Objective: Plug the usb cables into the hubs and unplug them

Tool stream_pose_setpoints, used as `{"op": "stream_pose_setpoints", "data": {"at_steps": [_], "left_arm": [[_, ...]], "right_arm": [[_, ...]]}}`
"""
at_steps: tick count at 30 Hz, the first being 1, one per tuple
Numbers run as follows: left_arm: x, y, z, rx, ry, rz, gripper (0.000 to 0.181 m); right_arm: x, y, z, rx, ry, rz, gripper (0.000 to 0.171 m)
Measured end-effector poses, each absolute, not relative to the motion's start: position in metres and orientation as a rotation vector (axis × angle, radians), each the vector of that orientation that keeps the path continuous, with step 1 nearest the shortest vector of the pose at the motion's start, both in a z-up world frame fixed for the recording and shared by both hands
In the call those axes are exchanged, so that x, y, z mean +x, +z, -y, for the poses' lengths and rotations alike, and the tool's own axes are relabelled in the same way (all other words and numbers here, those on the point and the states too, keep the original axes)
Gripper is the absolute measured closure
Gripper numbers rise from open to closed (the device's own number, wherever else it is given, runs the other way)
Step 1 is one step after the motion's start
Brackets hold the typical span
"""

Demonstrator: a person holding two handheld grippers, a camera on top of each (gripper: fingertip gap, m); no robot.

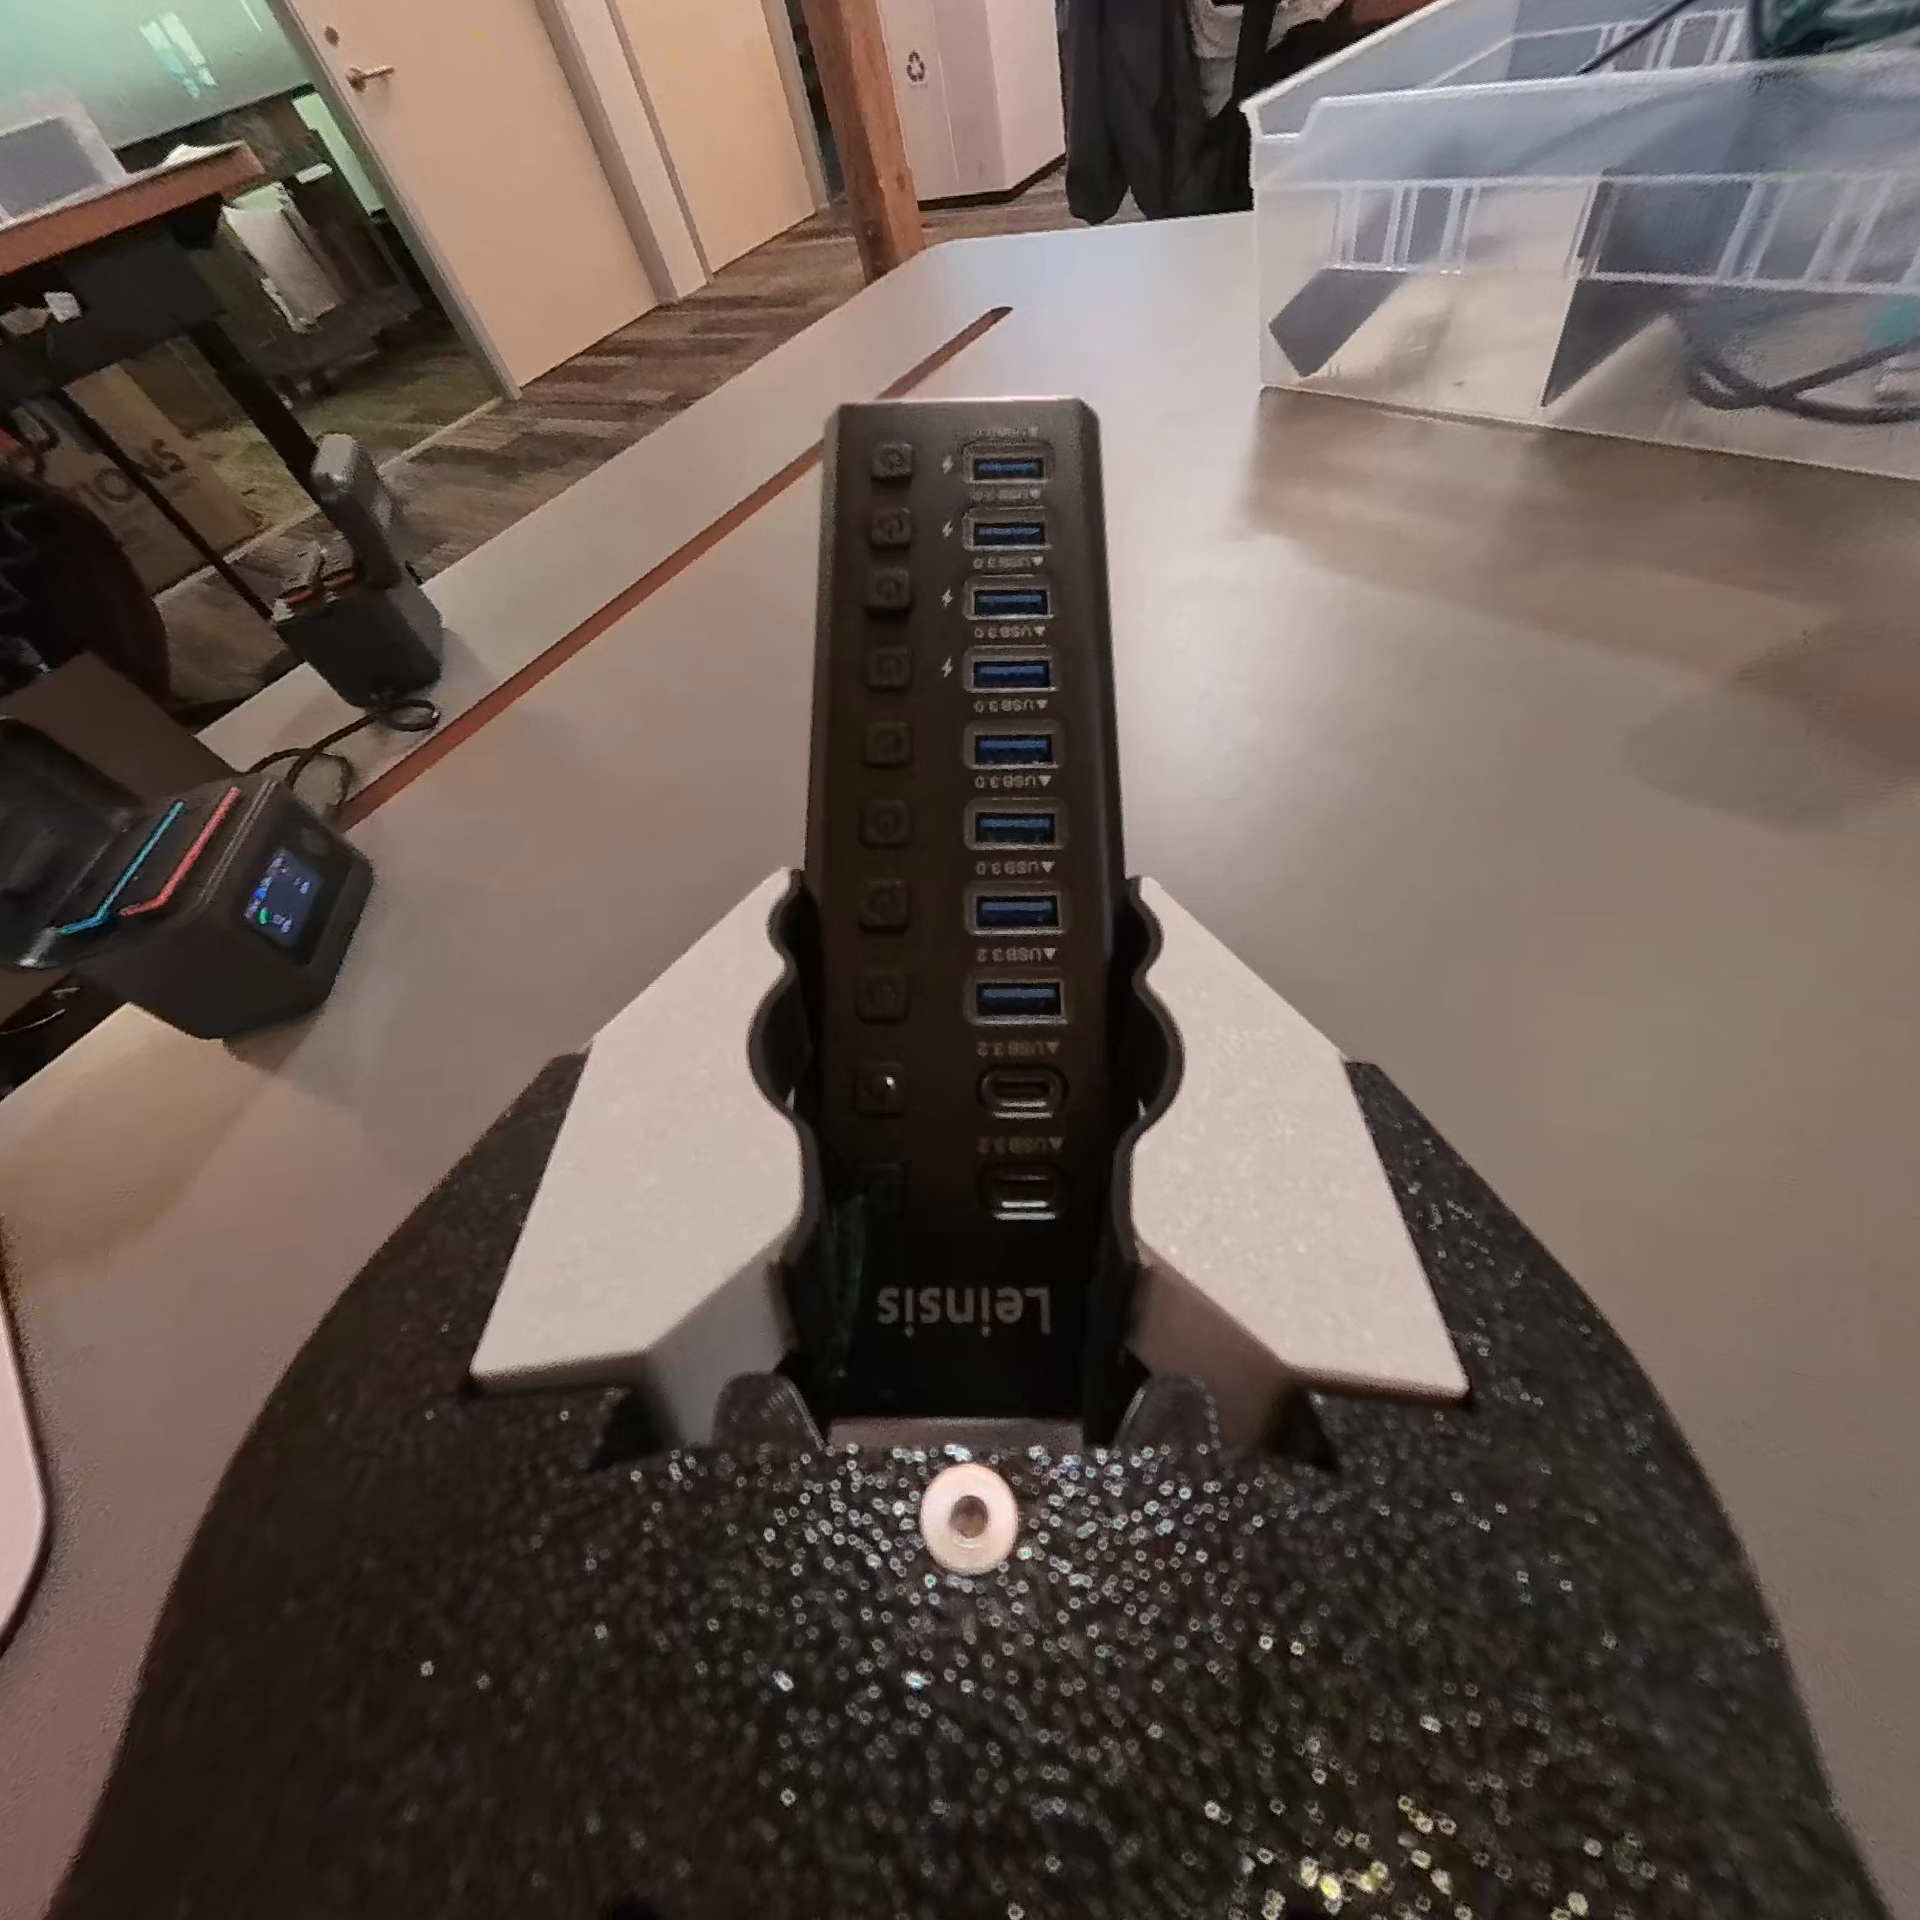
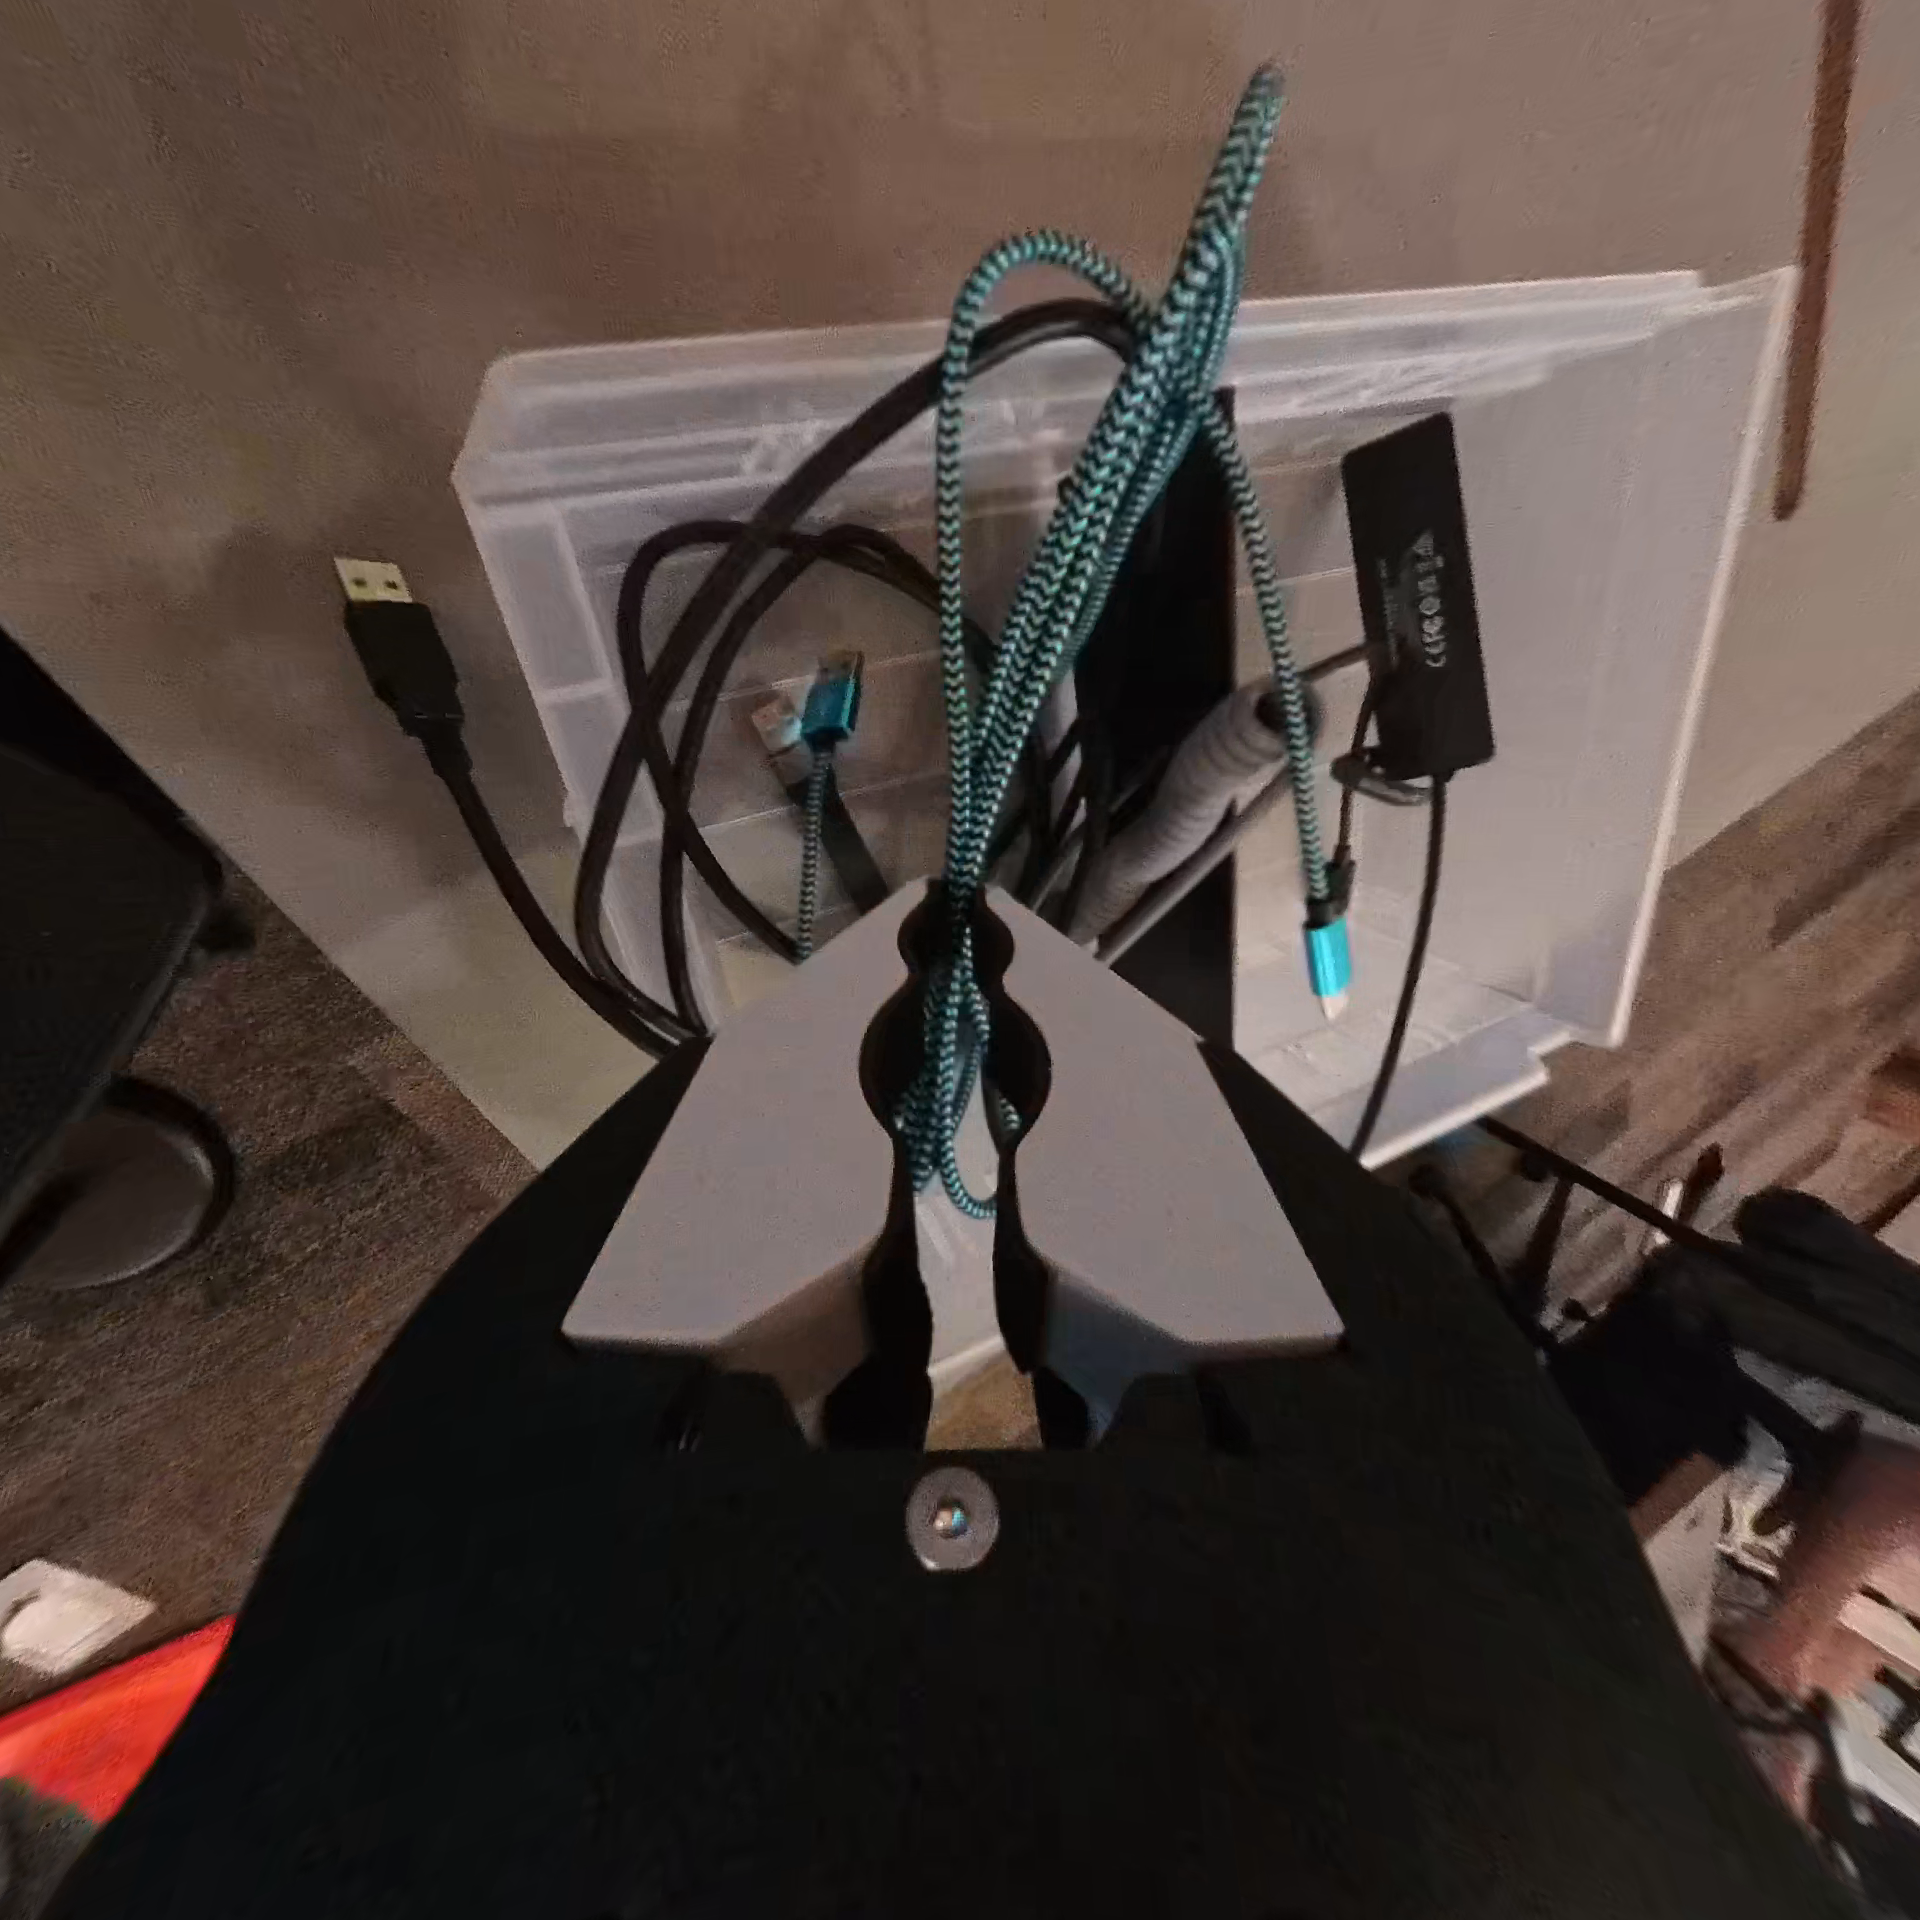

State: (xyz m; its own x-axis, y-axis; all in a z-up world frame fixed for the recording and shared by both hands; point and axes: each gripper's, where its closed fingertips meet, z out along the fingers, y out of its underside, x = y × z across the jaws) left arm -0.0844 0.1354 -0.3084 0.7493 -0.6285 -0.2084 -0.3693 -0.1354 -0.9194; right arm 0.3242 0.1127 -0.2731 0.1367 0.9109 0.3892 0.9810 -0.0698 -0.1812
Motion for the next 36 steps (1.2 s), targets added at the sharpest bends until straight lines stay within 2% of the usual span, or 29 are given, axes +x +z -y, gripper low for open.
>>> {"op": "stream_pose_setpoints", "data": {"at_steps": [1,10,14,18,21,25,28,31,36], "left_arm": [[-0.082,-0.309,-0.135,-1.751,-0.273,-0.799,0.123],[-0.062,-0.315,-0.125,-1.728,-0.236,-0.921,0.123],[-0.053,-0.319,-0.121,-1.727,-0.239,-0.963,0.123],[-0.048,-0.323,-0.119,-1.723,-0.228,-1.005,0.123],[-0.044,-0.325,-0.116,-1.71,-0.226,-1.036,0.123],[-0.039,-0.326,-0.114,-1.685,-0.194,-1.082,0.123],[-0.032,-0.324,-0.109,-1.647,-0.178,-1.127,0.123],[-0.024,-0.319,-0.101,-1.566,-0.124,-1.196,0.122],[-0.009,-0.31,-0.086,-1.397,0.021,-1.302,0.122]], "right_arm": [[0.322,-0.278,-0.113,-2.05,-0.231,1.83,0.169],[0.313,-0.33,-0.107,-2.295,0.056,1.758,0.167],[0.306,-0.34,-0.099,-2.383,0.127,1.726,0.161],[0.302,-0.31,-0.107,-2.263,-0.019,1.694,0.121],[0.293,-0.255,-0.119,-2.111,-0.148,1.531,0.077],[0.252,-0.176,-0.122,-1.735,-0.266,1.391,0.041],[0.186,-0.167,-0.105,-1.484,-0.252,1.479,0.025],[0.124,-0.21,-0.092,-1.365,-0.322,1.694,0.012],[0.054,-0.284,-0.092,-1.156,-0.519,1.959,0.012]]}}
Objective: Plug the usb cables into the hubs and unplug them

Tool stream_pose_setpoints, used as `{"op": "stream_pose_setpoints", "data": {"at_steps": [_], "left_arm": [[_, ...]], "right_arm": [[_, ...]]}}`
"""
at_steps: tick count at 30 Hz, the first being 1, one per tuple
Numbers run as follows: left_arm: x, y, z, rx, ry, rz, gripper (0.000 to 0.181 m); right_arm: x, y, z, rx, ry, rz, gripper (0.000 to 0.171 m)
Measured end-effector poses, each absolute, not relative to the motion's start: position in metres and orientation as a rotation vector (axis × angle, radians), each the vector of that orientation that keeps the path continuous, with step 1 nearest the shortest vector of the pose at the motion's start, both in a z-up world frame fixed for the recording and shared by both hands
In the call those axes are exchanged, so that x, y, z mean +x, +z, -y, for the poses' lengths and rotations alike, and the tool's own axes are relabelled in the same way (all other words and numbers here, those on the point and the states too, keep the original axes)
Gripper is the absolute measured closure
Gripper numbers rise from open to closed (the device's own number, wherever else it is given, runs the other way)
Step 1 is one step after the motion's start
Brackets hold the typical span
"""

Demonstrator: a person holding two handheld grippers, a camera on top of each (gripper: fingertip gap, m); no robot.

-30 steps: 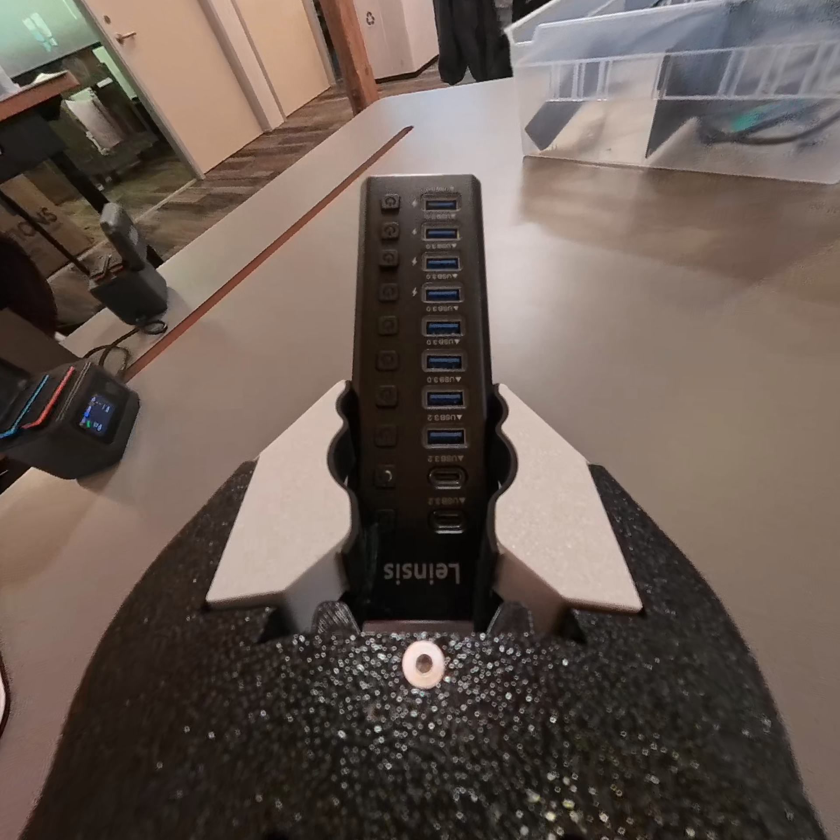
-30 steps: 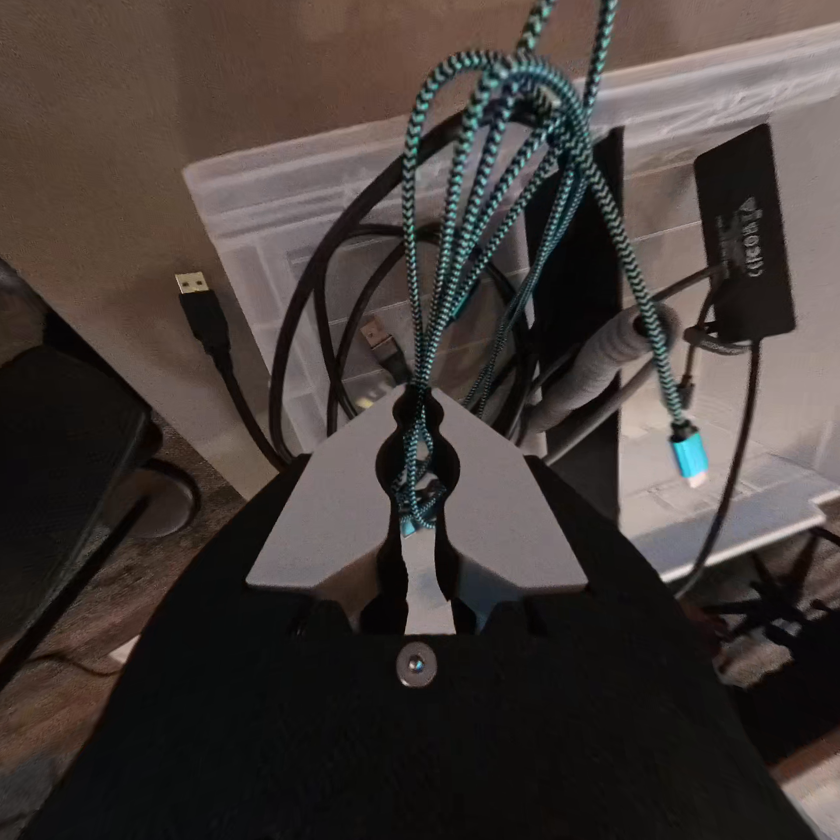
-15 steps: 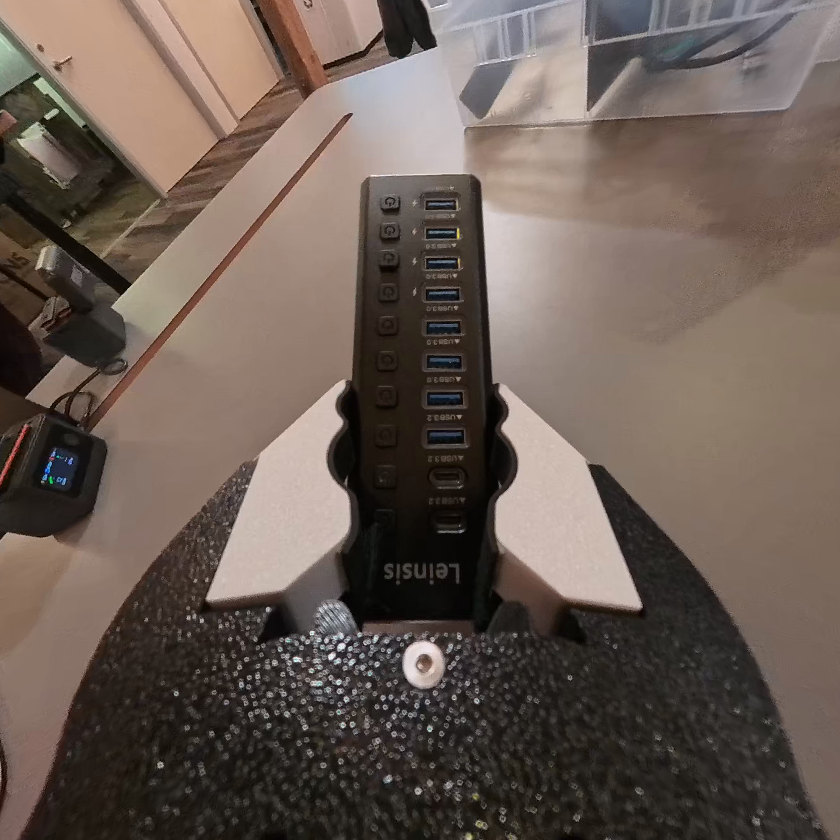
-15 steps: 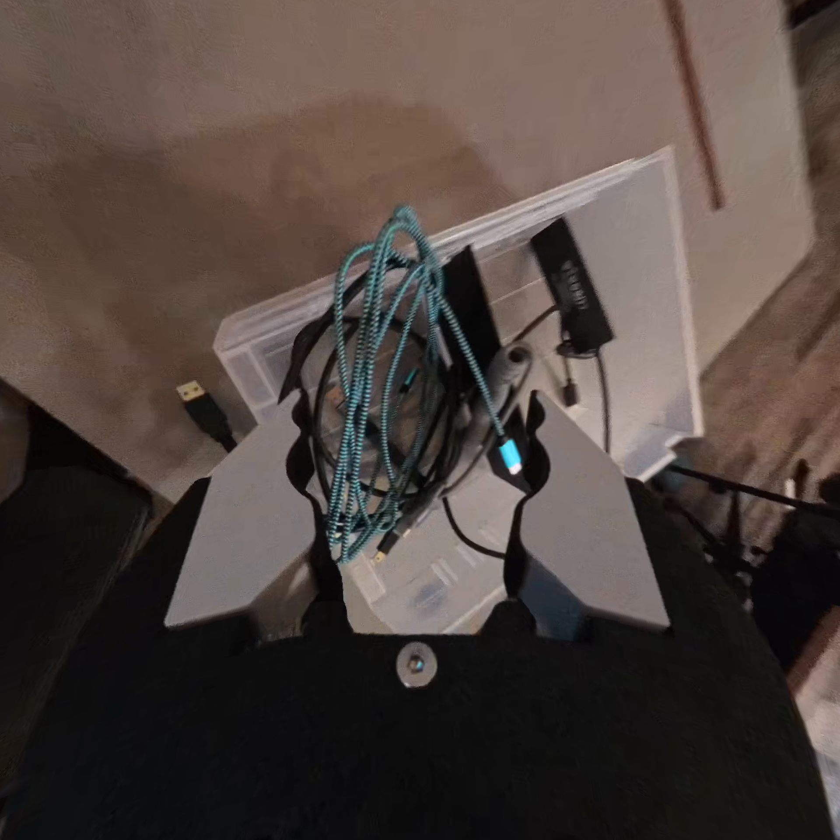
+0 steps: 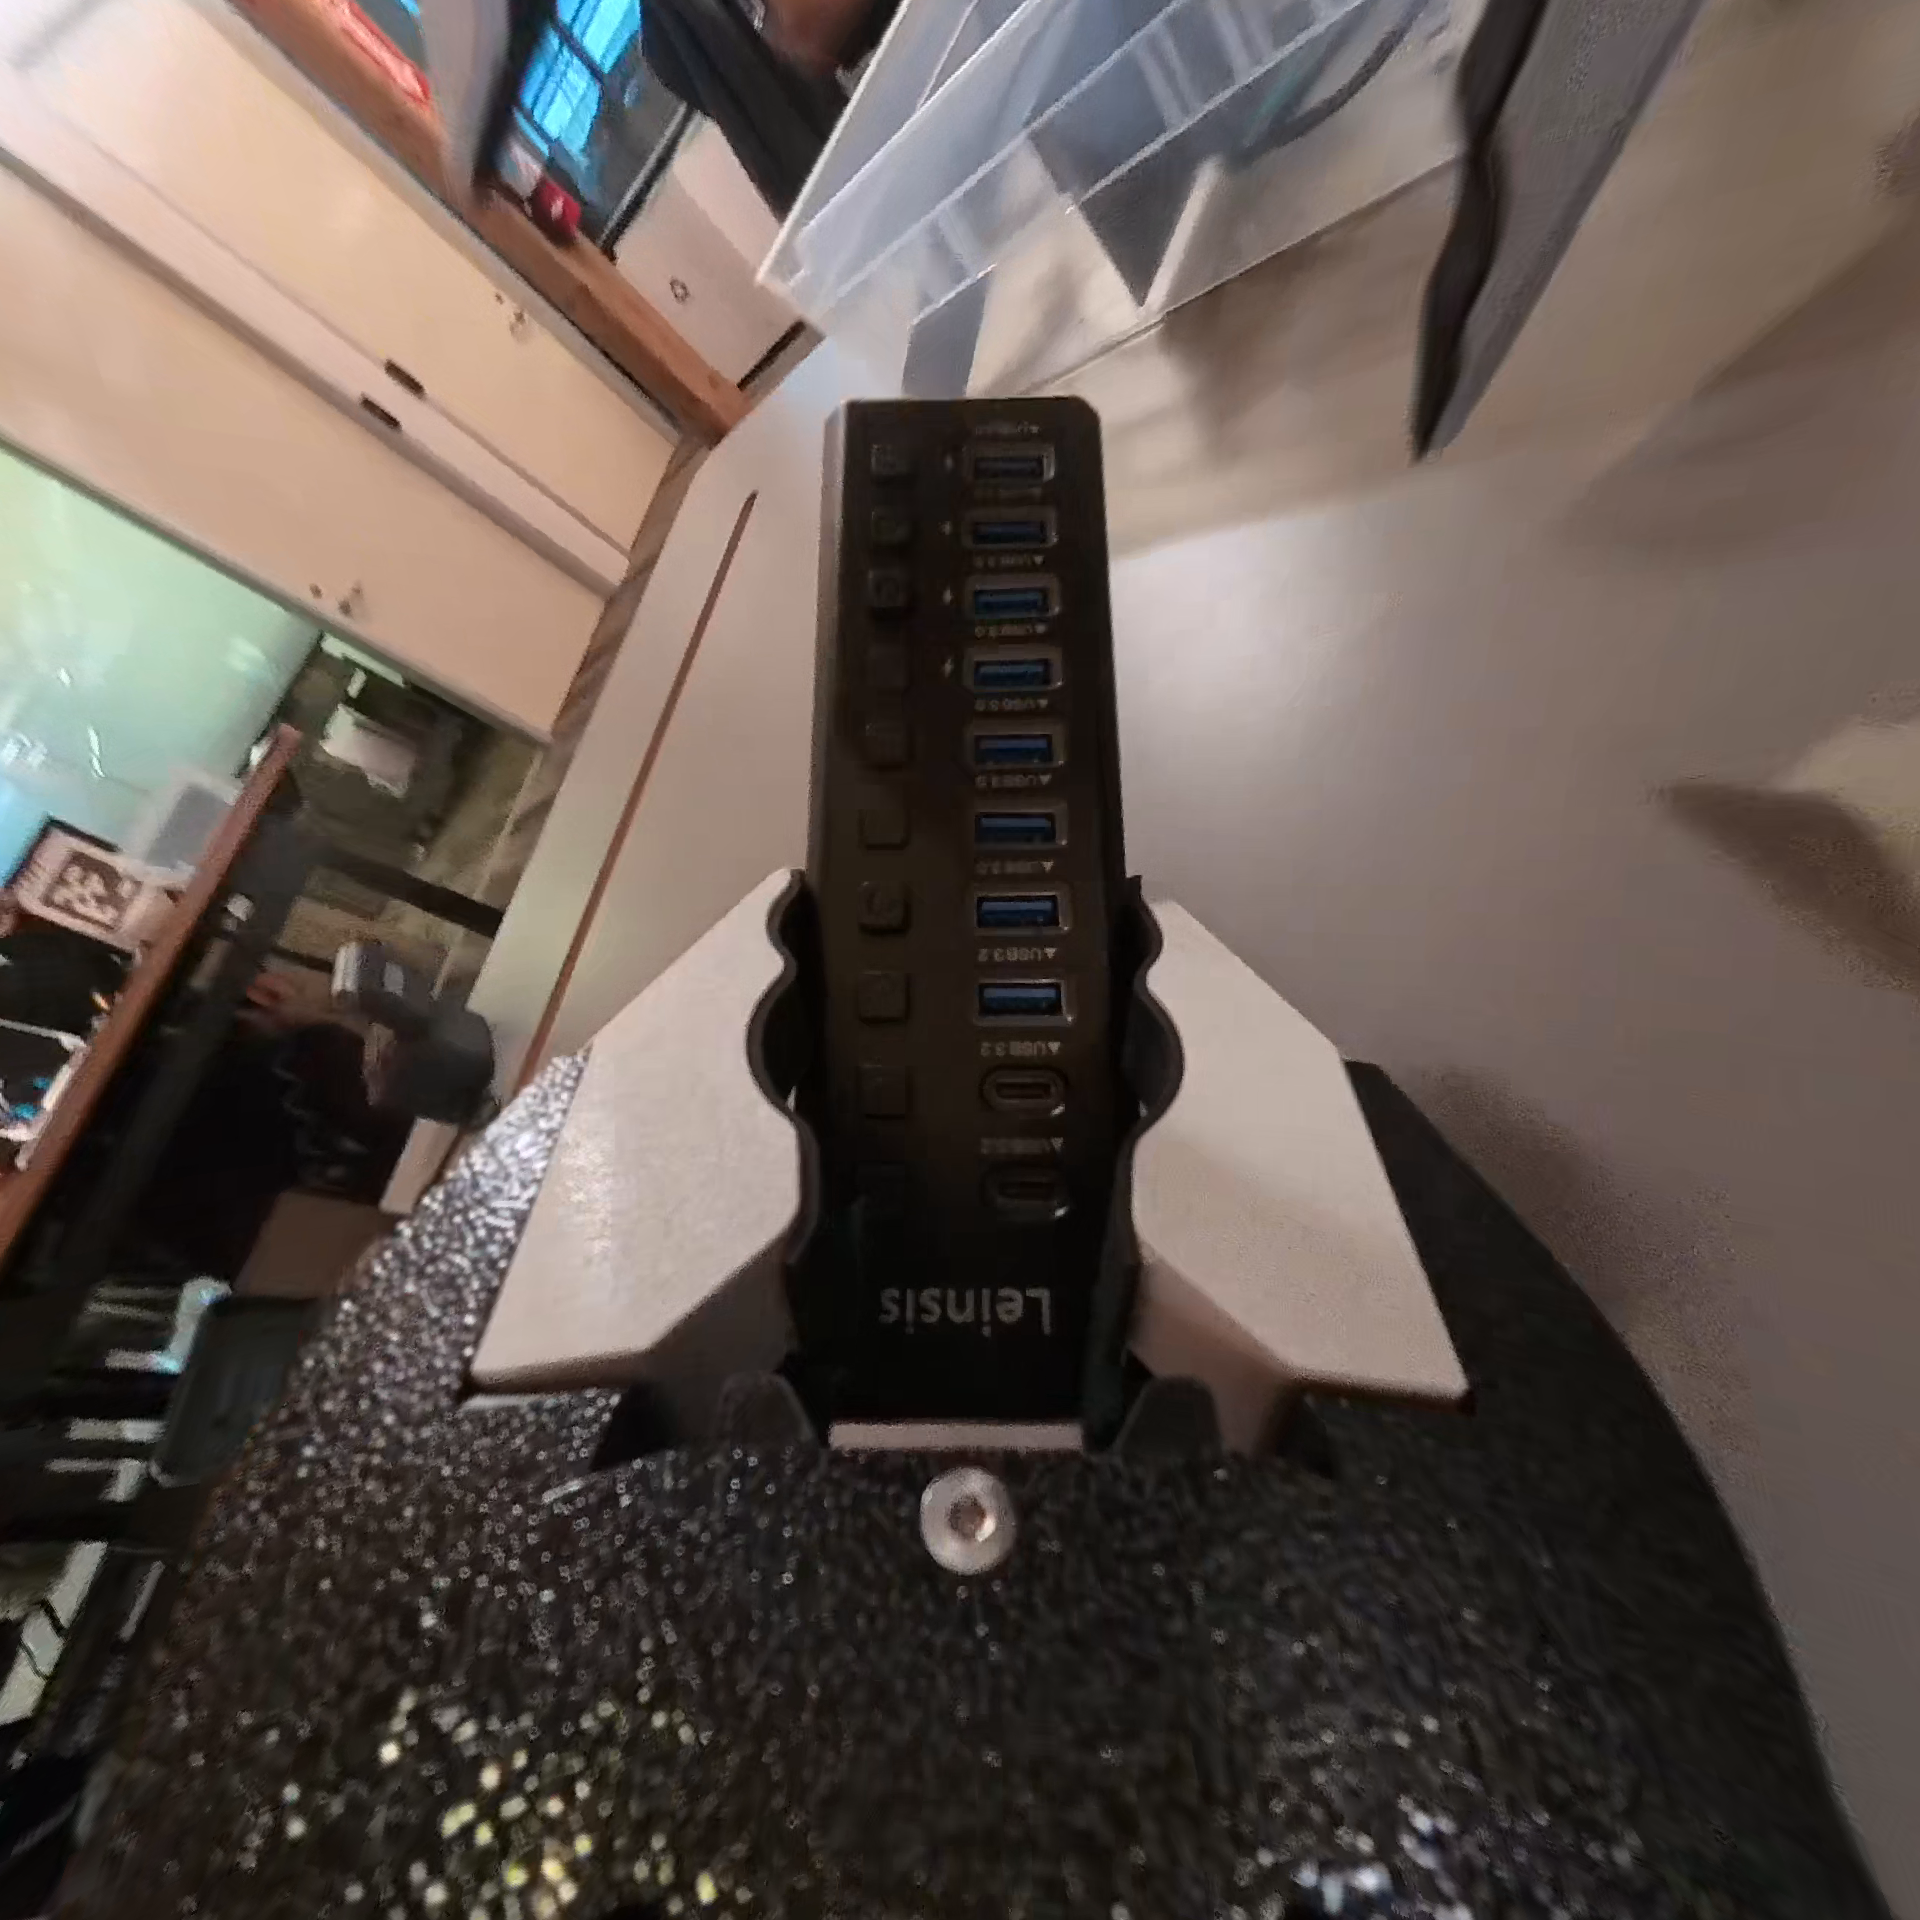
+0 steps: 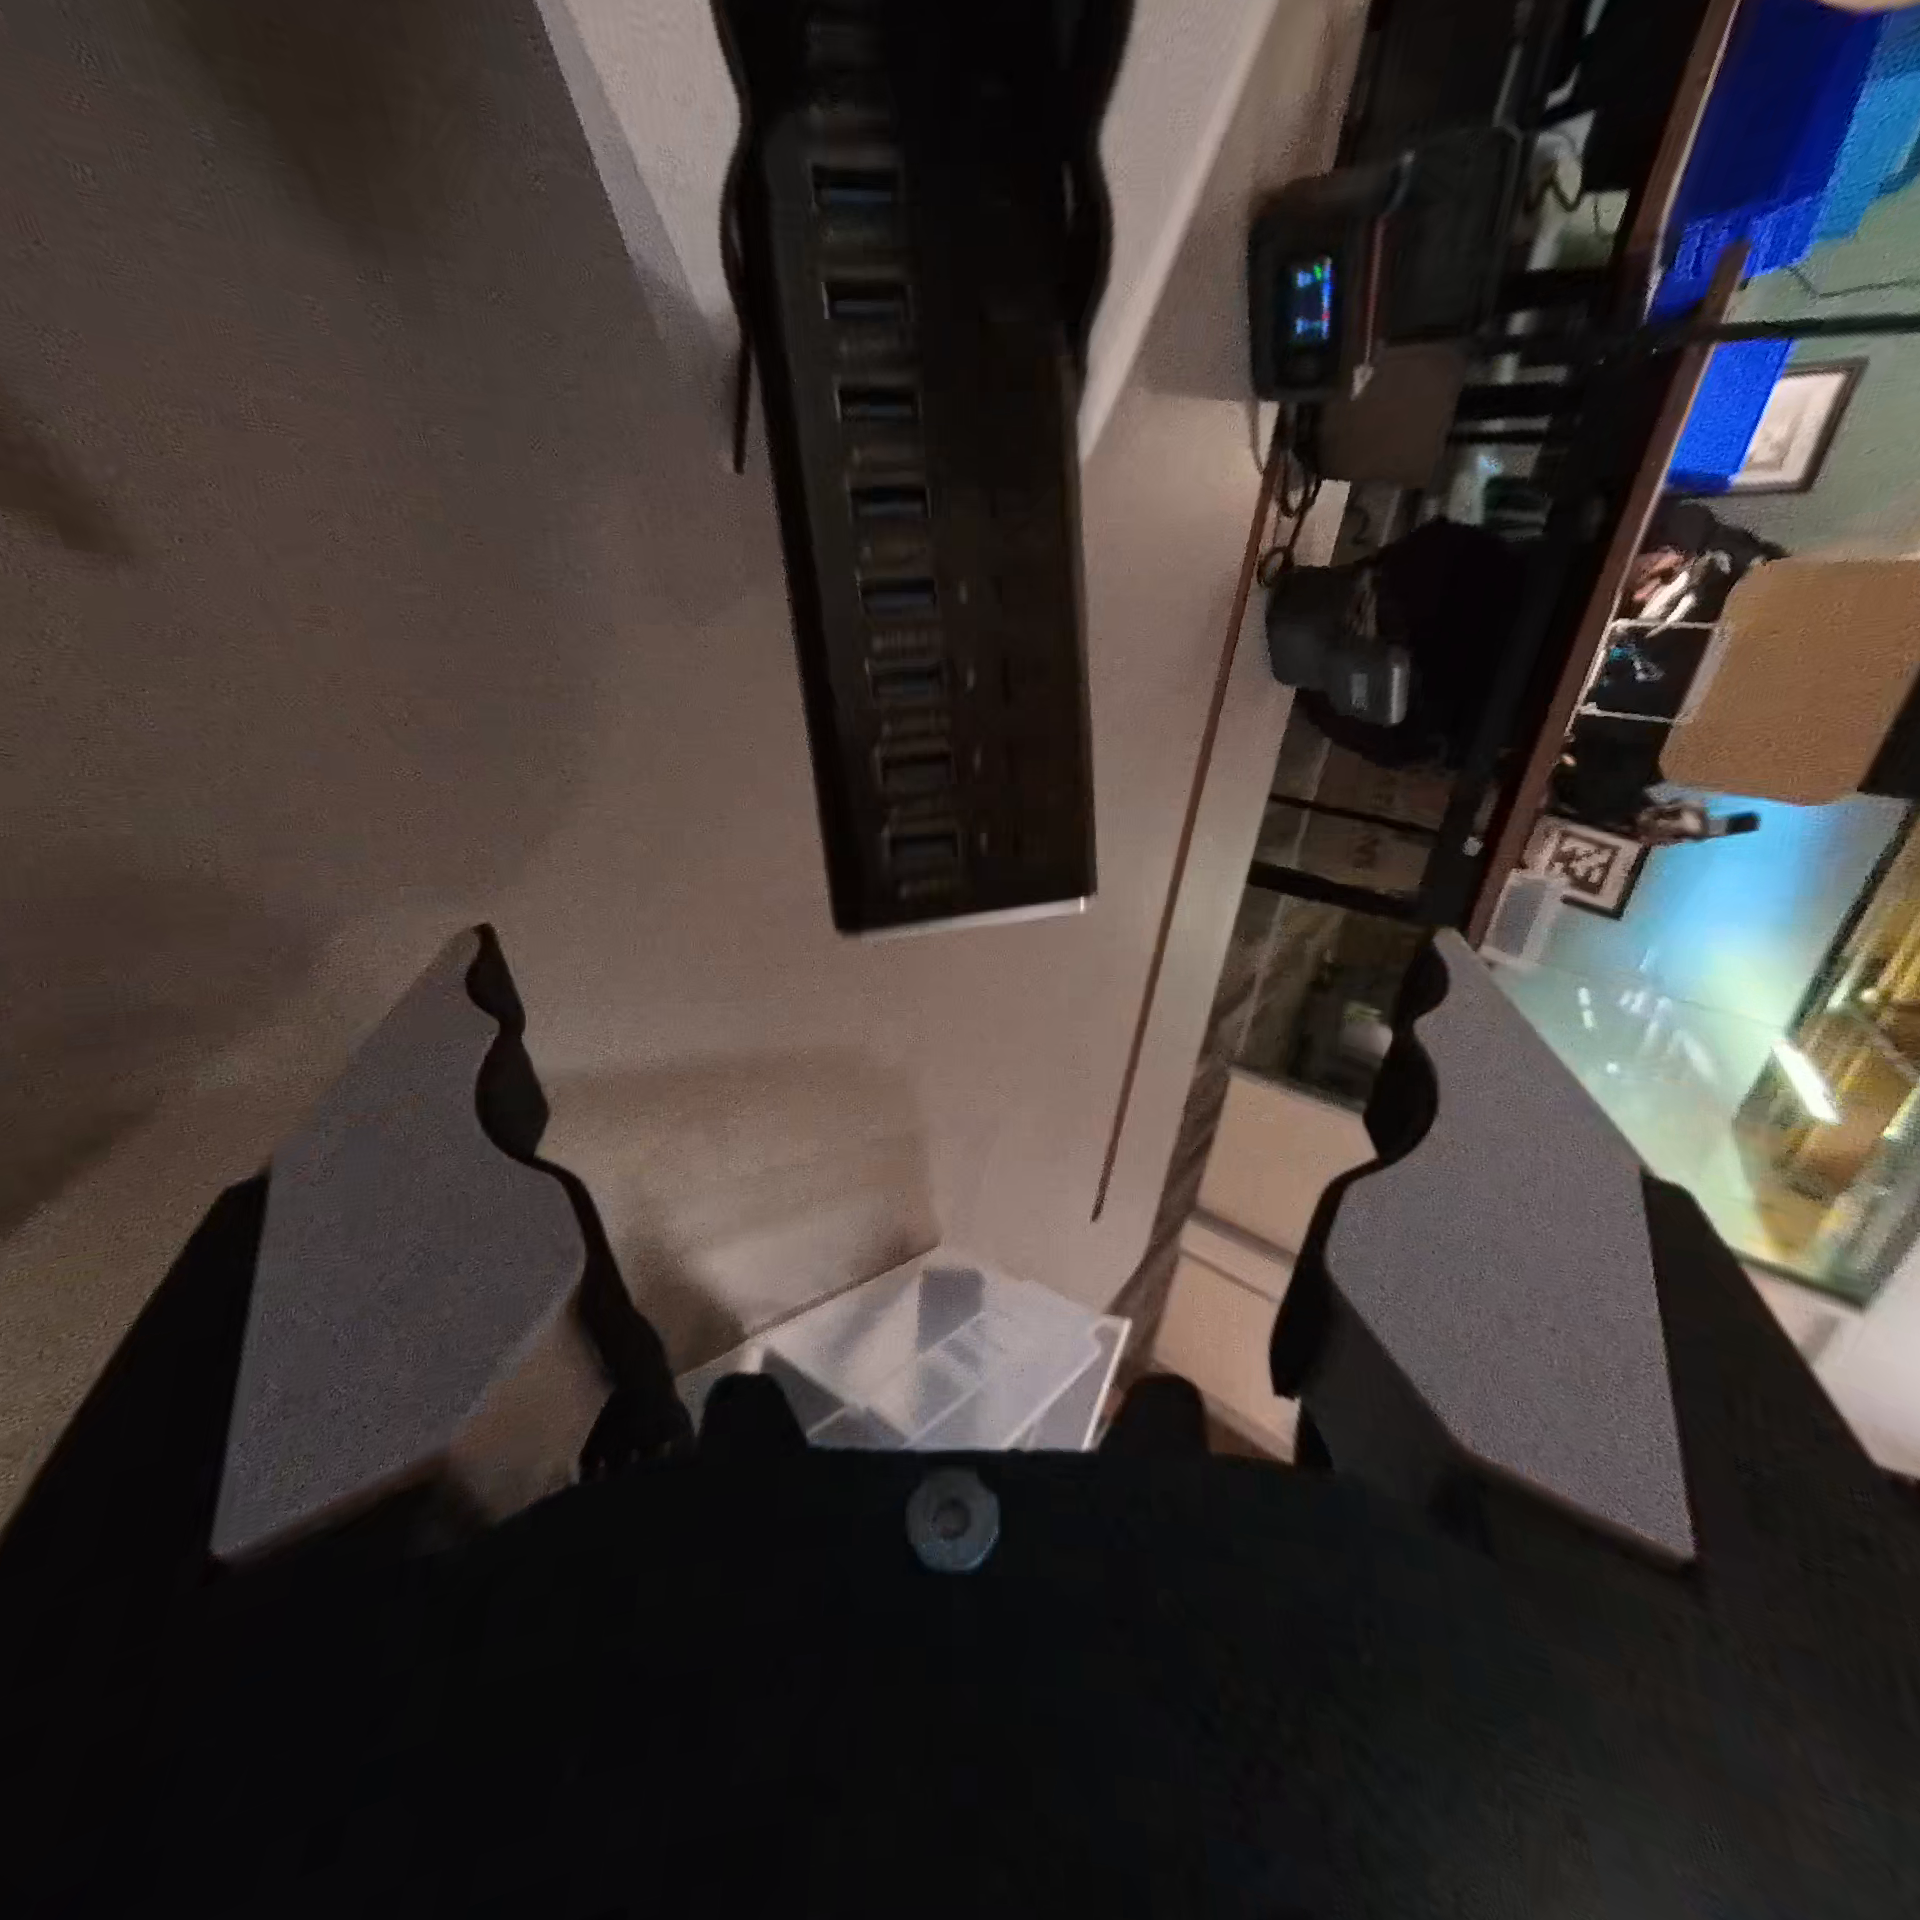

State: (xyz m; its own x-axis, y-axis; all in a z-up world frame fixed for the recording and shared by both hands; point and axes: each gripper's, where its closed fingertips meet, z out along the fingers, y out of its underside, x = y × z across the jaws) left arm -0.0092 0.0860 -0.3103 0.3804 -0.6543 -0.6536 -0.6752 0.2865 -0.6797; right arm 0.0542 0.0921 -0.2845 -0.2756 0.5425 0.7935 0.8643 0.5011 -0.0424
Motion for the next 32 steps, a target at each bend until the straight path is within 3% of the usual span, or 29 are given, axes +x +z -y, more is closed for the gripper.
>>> {"op": "stream_pose_setpoints", "data": {"at_steps": [1,4,6,8,11,15,22,27,32], "left_arm": [[-0.006,-0.31,-0.083,-1.374,0.027,-1.316,0.122],[0.001,-0.308,-0.076,-1.302,0.056,-1.348,0.123],[0.003,-0.307,-0.073,-1.263,0.082,-1.363,0.123],[0.005,-0.305,-0.073,-1.235,0.083,-1.348,0.122],[0.001,-0.275,-0.083,-1.246,0.021,-1.111,0.053],[-0.017,-0.259,-0.093,-1.304,-0.095,-0.958,0.046],[-0.045,-0.275,-0.122,-1.485,-0.115,-0.815,0.052],[-0.061,-0.3,-0.137,-1.703,-0.163,-0.712,0.053],[-0.078,-0.319,-0.146,-1.858,-0.161,-0.606,0.054]], "right_arm": [[0.045,-0.293,-0.095,-1.118,-0.565,1.98,0.016],[0.028,-0.316,-0.097,-1.022,-0.638,2.056,0.052],[0.028,-0.32,-0.102,-0.978,-0.73,2.075,0.1],[0.03,-0.321,-0.102,-0.987,-0.729,2.099,0.102],[0.041,-0.313,-0.102,-1.097,-0.608,2.096,0.111],[0.104,-0.265,-0.143,-1.237,-0.751,1.95,0.111],[0.278,-0.18,-0.216,-1.699,-0.982,1.692,0.111],[0.357,-0.215,-0.243,-1.969,-1.101,1.815,0.111],[0.372,-0.265,-0.256,-2.091,-1.048,1.963,0.111]]}}
